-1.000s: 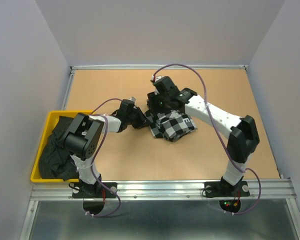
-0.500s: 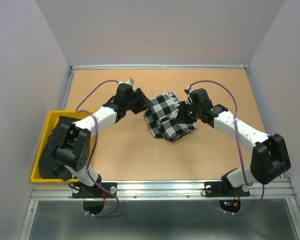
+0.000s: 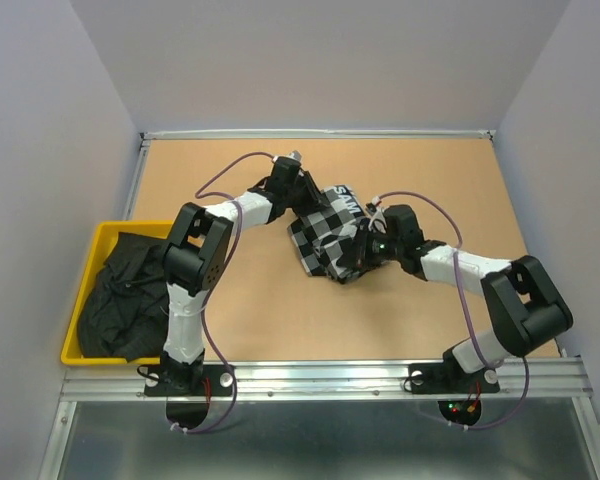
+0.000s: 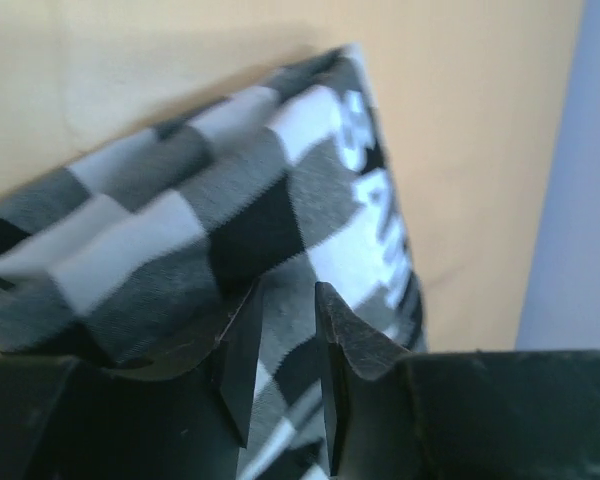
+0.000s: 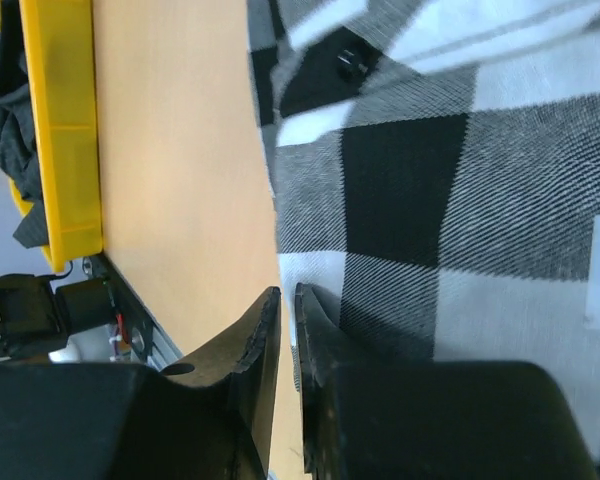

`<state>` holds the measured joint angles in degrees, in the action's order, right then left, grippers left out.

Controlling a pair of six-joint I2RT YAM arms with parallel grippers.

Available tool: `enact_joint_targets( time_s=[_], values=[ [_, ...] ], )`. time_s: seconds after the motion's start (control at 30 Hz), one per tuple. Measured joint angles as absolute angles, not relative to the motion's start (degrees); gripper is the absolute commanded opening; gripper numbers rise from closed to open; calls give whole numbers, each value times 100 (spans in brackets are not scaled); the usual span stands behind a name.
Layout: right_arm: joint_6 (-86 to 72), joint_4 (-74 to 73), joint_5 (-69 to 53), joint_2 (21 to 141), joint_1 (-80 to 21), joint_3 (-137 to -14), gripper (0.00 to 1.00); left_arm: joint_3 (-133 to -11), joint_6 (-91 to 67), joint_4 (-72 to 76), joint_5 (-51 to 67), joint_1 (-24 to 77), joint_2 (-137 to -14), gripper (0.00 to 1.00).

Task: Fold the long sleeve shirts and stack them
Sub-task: Fold the shirt

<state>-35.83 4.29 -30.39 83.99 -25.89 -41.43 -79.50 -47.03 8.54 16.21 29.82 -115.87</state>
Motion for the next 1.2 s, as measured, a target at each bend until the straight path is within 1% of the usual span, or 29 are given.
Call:
enact_joint_targets(
  time_s=[0.23, 0.3, 0.43, 0.5, 0.53, 0.67, 0.7, 0.8, 0.93, 1.1, 1.2],
  values=[
    [-4145, 2141, -3601, 9559, -2580, -3133, 13, -8237, -4768, 805, 1737, 2617, -12396, 36],
    [-4230, 2536, -3699, 9660, -2556, -3026, 13, -8368, -4759, 825, 1728, 2552, -12470, 36],
    [-4252, 2814, -3752, 9686, -2556, -3000, 14, -8451, -4746, 862, 1758, 2423, -12578, 36],
    [-4259, 2801, -3756, 9618, -2556, -3000, 17, -8519, -4683, 867, 1756, 2388, -12604, 39],
    [-4248, 2718, -3754, 9542, -2556, -3006, 21, -8545, -4635, 867, 1758, 2388, -12617, 40],
    [-4062, 2049, -3677, 8965, -2556, -3238, 29, -8580, -4403, 880, 1802, 2377, -12623, 46],
    [-3931, 1695, -3597, 8726, -2554, -3450, 29, -8589, -4313, 884, 1811, 2373, -12619, 48],
    [-3747, 1249, -3594, 8265, -2447, -3920, 29, -8591, -4136, 851, 1811, 2383, -12551, 50],
    [-3632, 1028, -3697, 7911, -2012, -4462, 29, -8589, -3922, 655, 1763, 2377, -12232, 52],
    [-3551, 886, -3809, 8020, -1610, -4539, 29, -8482, -3791, 615, 1739, 2377, -11437, 52],
    [-3433, 849, -3913, 8309, -1483, -4517, 27, -8510, -3743, 751, 1737, 2379, -11279, 51]
  ],
)
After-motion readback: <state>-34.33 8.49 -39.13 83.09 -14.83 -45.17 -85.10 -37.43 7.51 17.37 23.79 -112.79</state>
